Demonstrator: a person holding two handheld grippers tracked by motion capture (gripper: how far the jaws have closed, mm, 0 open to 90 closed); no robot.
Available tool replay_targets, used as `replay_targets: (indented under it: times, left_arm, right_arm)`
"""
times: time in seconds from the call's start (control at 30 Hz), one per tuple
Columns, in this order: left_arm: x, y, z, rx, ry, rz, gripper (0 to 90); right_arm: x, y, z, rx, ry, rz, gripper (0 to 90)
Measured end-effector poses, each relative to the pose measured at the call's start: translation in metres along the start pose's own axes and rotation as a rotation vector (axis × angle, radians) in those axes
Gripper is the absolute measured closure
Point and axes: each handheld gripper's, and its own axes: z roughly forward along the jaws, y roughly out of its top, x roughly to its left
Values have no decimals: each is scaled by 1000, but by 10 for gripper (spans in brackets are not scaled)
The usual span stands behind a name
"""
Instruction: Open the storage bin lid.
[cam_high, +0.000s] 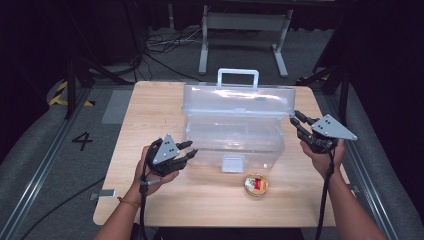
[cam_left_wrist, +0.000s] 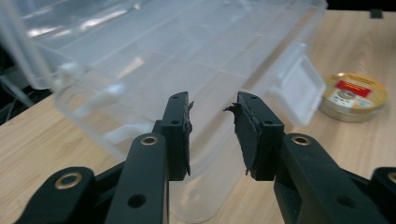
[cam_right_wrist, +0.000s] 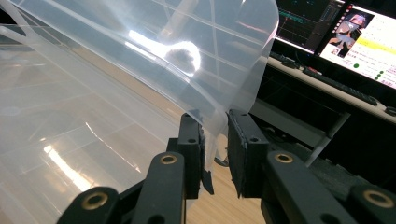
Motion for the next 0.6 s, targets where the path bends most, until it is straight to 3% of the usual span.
replay_targets:
  times: [0.2,0.33,0.6]
  left_arm:
    - [-4,8,13,70,-46,58,594]
    - [-4,13,18,114,-59,75,557]
    - [0,27,33,207,-107,120,568]
  right_arm:
    - [-5,5,3,8,8,16,767]
    - [-6,9,5,15,0,16,769]
    - [-11,17,11,17,-8,59,774]
